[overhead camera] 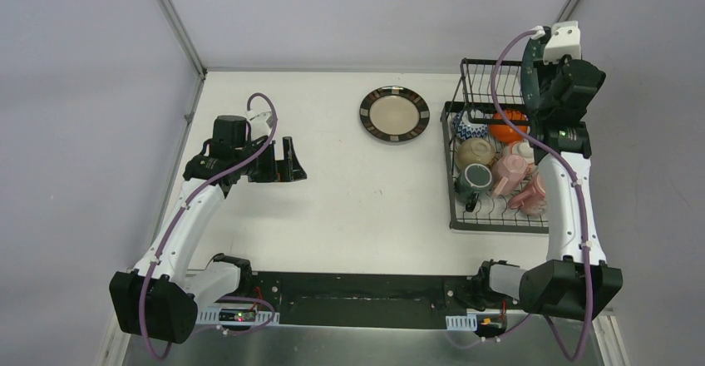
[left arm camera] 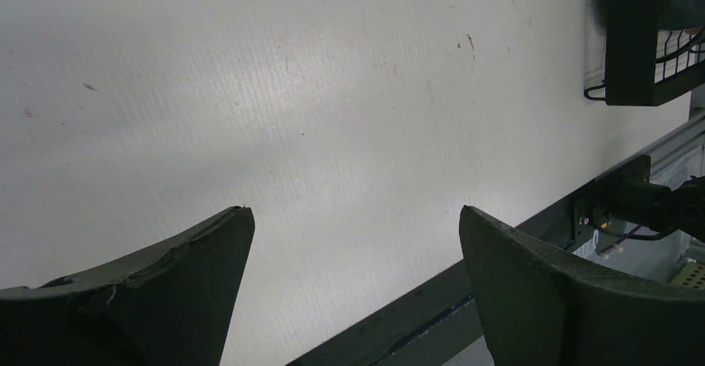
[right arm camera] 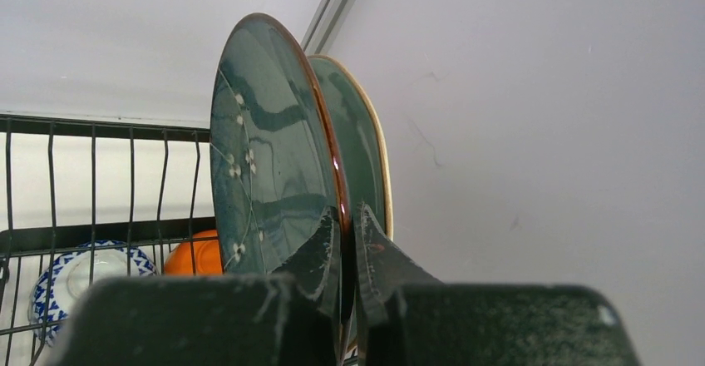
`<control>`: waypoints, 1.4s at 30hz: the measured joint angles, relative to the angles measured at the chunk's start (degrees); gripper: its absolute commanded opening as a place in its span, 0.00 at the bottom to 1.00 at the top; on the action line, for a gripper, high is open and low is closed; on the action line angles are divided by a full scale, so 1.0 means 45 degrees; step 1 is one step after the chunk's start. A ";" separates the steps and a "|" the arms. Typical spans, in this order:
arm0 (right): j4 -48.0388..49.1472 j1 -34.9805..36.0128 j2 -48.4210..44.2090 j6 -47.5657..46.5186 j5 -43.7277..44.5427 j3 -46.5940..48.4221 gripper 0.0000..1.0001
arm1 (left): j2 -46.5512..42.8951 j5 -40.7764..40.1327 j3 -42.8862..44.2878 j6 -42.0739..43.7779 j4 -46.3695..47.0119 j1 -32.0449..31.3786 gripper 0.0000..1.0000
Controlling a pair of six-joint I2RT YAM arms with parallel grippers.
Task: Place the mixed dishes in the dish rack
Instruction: Insert the plate into the dish rack.
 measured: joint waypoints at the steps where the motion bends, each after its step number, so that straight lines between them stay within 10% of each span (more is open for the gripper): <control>1: 0.0000 0.0000 0.0000 0.0000 -0.0024 -0.0049 0.00 | 0.0000 0.0000 0.0000 0.0000 0.0000 0.0000 0.99; 22: 0.0636 0.0000 -0.0058 0.1219 -0.0189 -0.0219 0.31 | 0.0000 0.0000 0.0000 -0.0005 0.0000 0.0000 0.99; 30: 0.0146 0.0000 -0.0136 0.2113 -0.0466 -0.0029 0.55 | 0.0005 0.0000 0.0000 -0.0005 0.0000 0.0000 0.99; 38: -0.1749 0.0005 -0.0117 0.3521 -0.0549 0.1156 0.99 | 0.0005 -0.0010 0.0000 -0.0005 0.0000 0.0000 0.99; 42: -0.2764 0.0141 -0.0073 0.4294 -0.0549 0.2064 1.00 | 0.0000 -0.0053 0.0000 -0.0019 -0.0005 0.0000 0.99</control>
